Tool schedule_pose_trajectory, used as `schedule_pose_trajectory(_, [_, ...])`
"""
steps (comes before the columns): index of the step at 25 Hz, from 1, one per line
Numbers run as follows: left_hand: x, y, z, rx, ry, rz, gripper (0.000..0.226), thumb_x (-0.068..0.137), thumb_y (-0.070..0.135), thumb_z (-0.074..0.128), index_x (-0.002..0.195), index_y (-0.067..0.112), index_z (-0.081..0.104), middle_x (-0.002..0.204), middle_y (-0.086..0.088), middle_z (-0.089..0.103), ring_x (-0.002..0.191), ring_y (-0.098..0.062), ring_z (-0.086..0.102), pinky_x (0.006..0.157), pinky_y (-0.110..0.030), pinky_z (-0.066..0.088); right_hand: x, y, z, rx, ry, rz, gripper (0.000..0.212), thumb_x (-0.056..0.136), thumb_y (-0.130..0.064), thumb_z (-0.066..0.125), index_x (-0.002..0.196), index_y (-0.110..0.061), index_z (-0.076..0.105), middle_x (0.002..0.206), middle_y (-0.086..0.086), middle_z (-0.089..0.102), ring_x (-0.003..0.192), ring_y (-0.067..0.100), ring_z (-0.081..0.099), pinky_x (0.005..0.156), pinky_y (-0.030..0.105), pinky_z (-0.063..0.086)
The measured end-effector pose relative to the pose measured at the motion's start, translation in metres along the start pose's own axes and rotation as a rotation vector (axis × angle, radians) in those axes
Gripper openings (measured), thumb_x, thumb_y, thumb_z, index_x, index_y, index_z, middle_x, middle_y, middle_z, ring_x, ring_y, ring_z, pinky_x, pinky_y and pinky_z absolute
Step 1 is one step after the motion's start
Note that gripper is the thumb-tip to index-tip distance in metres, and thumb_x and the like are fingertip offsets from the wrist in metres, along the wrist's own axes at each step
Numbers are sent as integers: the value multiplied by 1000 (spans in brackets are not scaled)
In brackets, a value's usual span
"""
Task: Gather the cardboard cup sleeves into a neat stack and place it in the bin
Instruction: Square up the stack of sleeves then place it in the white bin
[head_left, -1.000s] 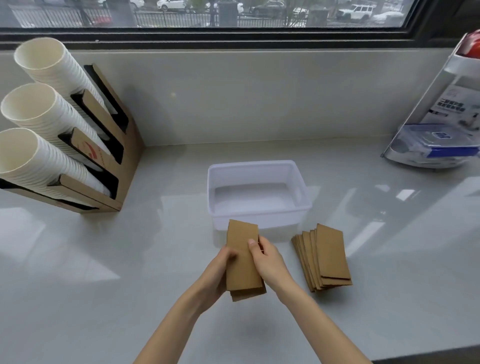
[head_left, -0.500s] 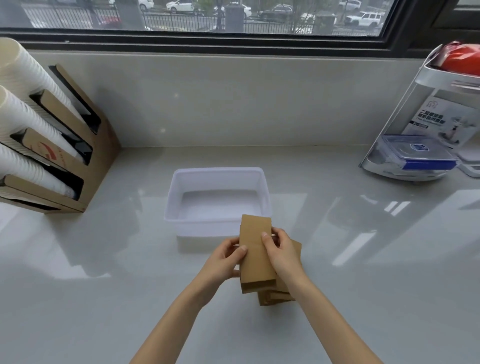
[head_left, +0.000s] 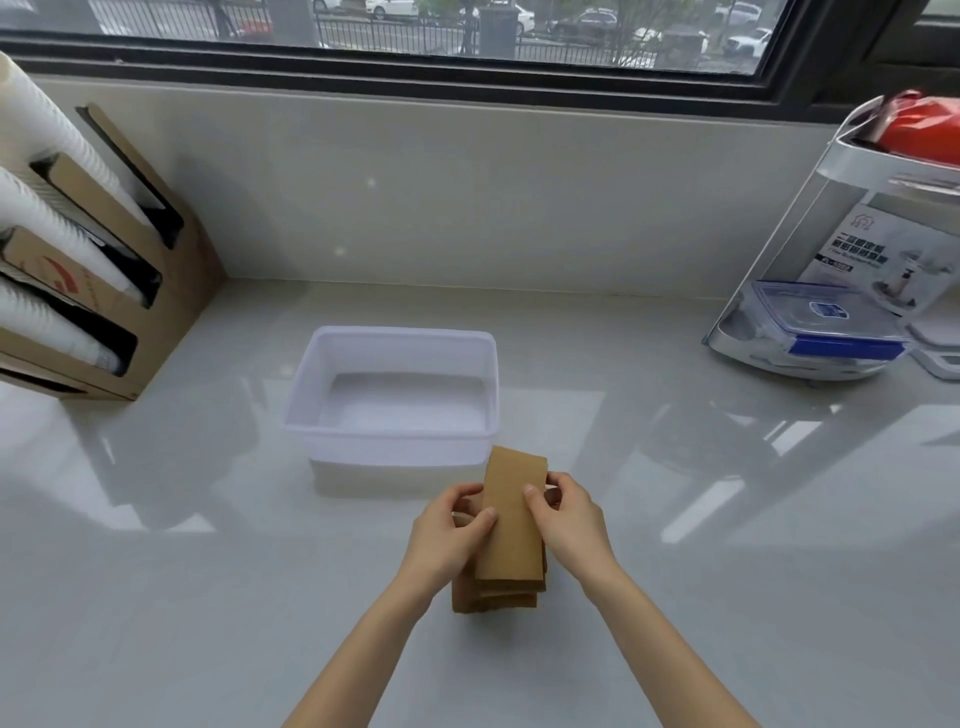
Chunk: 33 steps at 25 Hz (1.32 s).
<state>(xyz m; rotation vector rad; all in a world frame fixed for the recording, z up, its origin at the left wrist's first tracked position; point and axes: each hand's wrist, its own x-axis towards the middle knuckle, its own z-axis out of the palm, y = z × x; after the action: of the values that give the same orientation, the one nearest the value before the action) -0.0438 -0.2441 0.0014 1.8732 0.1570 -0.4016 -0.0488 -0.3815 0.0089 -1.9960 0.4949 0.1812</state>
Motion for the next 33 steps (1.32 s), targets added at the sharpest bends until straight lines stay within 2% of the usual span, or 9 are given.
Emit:
schedule_pose_trajectory(7, [0, -8, 2, 188, 47, 32, 36, 85, 25, 58, 120, 14, 54, 97, 1, 59, 74, -6, 50, 61, -11, 40, 0, 7, 11, -147, 20, 13, 37, 90, -30, 49, 122, -12, 51, 122, 12, 53, 110, 25, 53, 89, 32, 46])
schedule_pose_trajectory(10, [5, -14, 1, 294, 36, -8, 48, 83, 32, 59, 127, 15, 47, 122, -9, 51, 102, -20, 49, 87, -25, 45, -1, 9, 14, -188, 74, 59, 49, 88, -35, 52, 131, -16, 42, 129, 12, 42, 123, 27, 41, 98, 37, 41])
schedule_pose_trajectory(13, [9, -17, -3, 201, -13, -188, 75, 80, 39, 62, 139, 11, 25, 140, -14, 30, 128, -29, 37, 107, -39, 37, -2, 9, 15, -154, 46, 211, 68, 87, -43, 51, 140, -11, 23, 138, 16, 33, 129, 32, 36, 100, 40, 39])
schedule_pose_trajectory(15, [7, -18, -5, 187, -67, -266, 80, 82, 42, 59, 141, 5, 18, 144, -14, 26, 130, -29, 36, 103, -36, 36, -1, 11, 20, -66, -29, 290, 64, 89, -45, 46, 136, -6, 30, 137, 16, 42, 123, 32, 45, 99, 40, 43])
schedule_pose_trajectory(18, [4, -19, -9, 92, -152, -284, 62, 86, 36, 54, 133, 1, 33, 123, -8, 46, 109, -22, 49, 88, -30, 44, -3, 11, 33, 24, -71, 299, 55, 92, -44, 38, 132, -7, 37, 132, 14, 51, 118, 30, 51, 99, 40, 45])
schedule_pose_trajectory(21, [3, -19, -9, -90, -230, -301, 41, 88, 26, 51, 123, 6, 47, 115, -8, 60, 104, -22, 59, 92, -35, 50, -5, 9, 42, 54, -91, 302, 53, 92, -43, 36, 132, -8, 38, 131, 14, 52, 117, 31, 51, 101, 42, 44])
schedule_pose_trajectory(24, [1, -18, -11, -142, -258, -292, 33, 88, 22, 49, 120, 12, 49, 117, -9, 61, 105, -23, 60, 90, -33, 50, -6, 8, 45, 50, -96, 326, 54, 89, -47, 38, 129, -10, 41, 130, 15, 50, 116, 31, 51, 101, 46, 43])
schedule_pose_trajectory(29, [-2, -21, -16, -203, -302, -252, 38, 89, 21, 51, 125, 13, 46, 120, -5, 60, 104, -18, 60, 80, -23, 50, -9, 7, 47, 166, -60, 338, 55, 86, -48, 45, 128, -13, 42, 130, 13, 43, 110, 30, 54, 98, 45, 47])
schedule_pose_trajectory(33, [-6, -19, -20, -217, -290, -227, 47, 86, 23, 57, 129, 17, 40, 120, -2, 58, 99, -9, 59, 67, -15, 51, -13, 5, 57, 237, -63, 311, 63, 80, -58, 47, 126, -14, 45, 128, 12, 50, 108, 29, 57, 96, 47, 49])
